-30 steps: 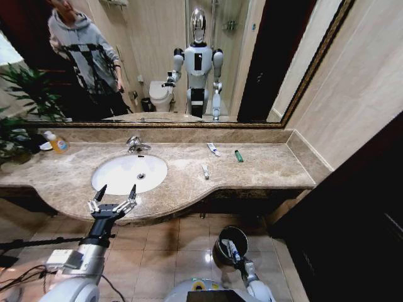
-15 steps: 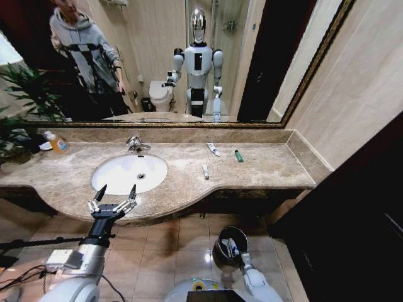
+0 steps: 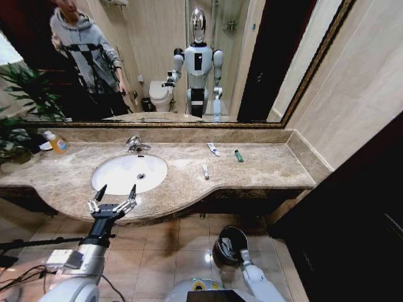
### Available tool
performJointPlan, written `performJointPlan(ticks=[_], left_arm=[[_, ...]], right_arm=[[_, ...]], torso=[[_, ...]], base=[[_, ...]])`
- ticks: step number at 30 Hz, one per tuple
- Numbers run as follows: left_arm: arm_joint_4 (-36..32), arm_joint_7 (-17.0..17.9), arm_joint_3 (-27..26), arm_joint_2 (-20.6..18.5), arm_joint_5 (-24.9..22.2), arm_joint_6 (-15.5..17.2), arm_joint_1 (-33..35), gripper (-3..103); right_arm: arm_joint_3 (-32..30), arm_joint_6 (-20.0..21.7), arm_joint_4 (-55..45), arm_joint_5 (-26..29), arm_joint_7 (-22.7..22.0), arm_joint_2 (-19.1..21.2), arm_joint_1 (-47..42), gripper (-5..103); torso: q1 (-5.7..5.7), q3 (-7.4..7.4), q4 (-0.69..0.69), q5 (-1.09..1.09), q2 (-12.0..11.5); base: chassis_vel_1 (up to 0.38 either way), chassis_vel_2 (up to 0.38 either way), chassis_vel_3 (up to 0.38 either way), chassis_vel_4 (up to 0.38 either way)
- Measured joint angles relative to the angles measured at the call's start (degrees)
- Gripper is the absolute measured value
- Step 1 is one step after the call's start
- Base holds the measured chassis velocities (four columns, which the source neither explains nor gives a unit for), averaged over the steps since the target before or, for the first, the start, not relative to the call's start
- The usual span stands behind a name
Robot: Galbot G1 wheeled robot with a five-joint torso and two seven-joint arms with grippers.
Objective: Pick up the trash from the sink and place it in the trash bin.
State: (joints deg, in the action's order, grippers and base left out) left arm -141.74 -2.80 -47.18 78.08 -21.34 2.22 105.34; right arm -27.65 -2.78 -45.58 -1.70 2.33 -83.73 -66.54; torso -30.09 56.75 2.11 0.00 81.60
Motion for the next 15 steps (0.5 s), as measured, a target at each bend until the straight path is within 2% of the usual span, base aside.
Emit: performJointPlan(ticks=[2, 5, 7, 13, 15], left_arm=[[0.00, 0.00, 0.00, 0.00, 0.00, 0.00, 0.00, 100], [0.00, 0.00, 0.00, 0.00, 0.00, 0.00, 0.00, 100], [0.00, 0.00, 0.00, 0.00, 0.00, 0.00, 0.00, 100], [0.00, 0.00, 0.00, 0.00, 0.00, 0.00, 0.00, 100], [0.00, 0.00, 0.00, 0.00, 0.00, 0.00, 0.00, 100]], right_arm=[[-0.06, 0.48, -2.19, 0.18, 0.31, 0.27, -1.40, 80], [-0.58, 1.46, -11.53, 0.74, 1.98, 1.13, -7.19, 96], [-0.83, 1.30, -13.88, 0.77, 2.13, 1.22, -8.45, 99], [-1.76, 1.25, -24.55, 1.95, 2.05, 1.54, -14.04, 100], [-2.63, 1.28, -30.89, 2.55, 1.55, 1.26, -17.22, 100]], torso=[[0.00, 0.00, 0.00, 0.00, 0.00], [0.01, 0.00, -0.01, 0.00, 0.00], [0.02, 0.00, -0.01, 0.00, 0.01], [0.01, 0.00, -0.01, 0.01, 0.01], [0.01, 0.00, 0.00, 0.00, 0.01]], base=[[0.000, 0.000, 0.000, 0.000], [0.000, 0.000, 0.000, 0.000], [0.000, 0.000, 0.000, 0.000], [0.000, 0.000, 0.000, 0.000], [0.000, 0.000, 0.000, 0.000]])
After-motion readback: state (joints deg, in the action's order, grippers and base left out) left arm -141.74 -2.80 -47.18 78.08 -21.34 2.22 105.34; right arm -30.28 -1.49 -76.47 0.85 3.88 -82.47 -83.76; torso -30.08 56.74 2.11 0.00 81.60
